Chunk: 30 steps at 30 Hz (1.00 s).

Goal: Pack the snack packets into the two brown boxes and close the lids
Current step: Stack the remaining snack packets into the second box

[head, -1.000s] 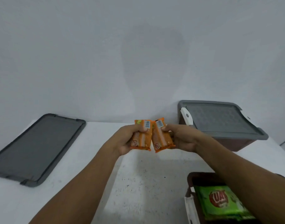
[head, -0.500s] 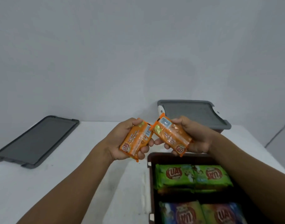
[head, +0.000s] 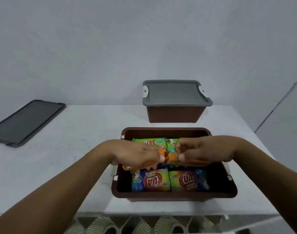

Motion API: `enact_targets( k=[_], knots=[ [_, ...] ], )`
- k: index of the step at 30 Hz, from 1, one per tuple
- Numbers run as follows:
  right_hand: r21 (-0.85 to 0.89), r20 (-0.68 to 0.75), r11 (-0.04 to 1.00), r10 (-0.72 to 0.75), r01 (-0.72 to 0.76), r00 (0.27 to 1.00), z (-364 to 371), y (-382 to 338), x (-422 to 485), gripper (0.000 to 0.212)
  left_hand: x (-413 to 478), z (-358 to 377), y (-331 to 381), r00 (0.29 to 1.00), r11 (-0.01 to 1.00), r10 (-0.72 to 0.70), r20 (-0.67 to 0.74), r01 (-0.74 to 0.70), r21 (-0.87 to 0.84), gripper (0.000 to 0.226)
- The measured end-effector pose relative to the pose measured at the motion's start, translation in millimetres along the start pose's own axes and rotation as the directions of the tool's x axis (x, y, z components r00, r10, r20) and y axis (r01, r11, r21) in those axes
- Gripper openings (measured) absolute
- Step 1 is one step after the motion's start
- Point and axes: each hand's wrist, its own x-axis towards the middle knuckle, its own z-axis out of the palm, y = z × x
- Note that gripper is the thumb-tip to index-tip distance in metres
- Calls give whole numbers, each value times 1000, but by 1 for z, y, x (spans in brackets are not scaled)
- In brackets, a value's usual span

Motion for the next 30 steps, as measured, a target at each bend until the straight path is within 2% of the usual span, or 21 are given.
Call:
enact_targets(
  k=[2, 4, 6, 8, 10, 13, 16, 18, 21, 23, 27, 30],
  knots=[
    [-204, 2, 979, -22, 22, 1000, 12, 5, -5, 19, -2, 14, 5, 1000, 978, 17, -12, -14, 207, 53],
    [-404, -41, 915, -18, 0, 999, 24, 7, -8, 23, -2, 25, 7, 995, 902, 67, -77, -27, 431, 59],
    [-491, -74, 870, -2, -34, 997, 34, 10, -8, 29, 0, 36, 7, 985, 826, 101, -140, -5, 563, 68],
    [-524, -93, 851, -16, -36, 995, 41, 16, -4, 36, 3, 44, 6, 976, 781, 121, -179, 18, 624, 75],
    [-536, -111, 844, -51, -17, 992, 43, 18, 0, 44, 9, 50, 4, 966, 784, 137, -220, 30, 620, 77],
    [-481, -99, 877, -42, -11, 994, 37, 14, -1, 59, 11, 46, 3, 967, 859, 120, -225, 12, 512, 76],
    [-477, -57, 879, -8, -20, 998, 30, 13, 3, 61, 7, 25, 1, 980, 925, 111, -166, -40, 378, 59],
    [-522, -17, 851, 57, -57, 998, 28, 15, 9, 61, 7, 15, 0, 991, 943, 57, -121, -14, 333, 50],
    [-585, 82, 807, 156, -79, 984, 24, 17, 14, 56, 17, 11, 5, 995, 882, -78, 58, 42, 470, 58],
    [-619, 129, 782, 199, -78, 971, 21, 13, 14, 54, 22, 10, 8, 981, 840, -123, 149, 23, 543, 65],
    [-665, 148, 743, 225, -71, 963, 18, 9, 14, 56, 22, 5, 8, 961, 864, -113, 253, -31, 503, 67],
    [-673, 152, 736, 230, -70, 961, 19, 11, 15, 56, 23, 6, 8, 955, 848, -107, 277, -58, 526, 63]
  ],
)
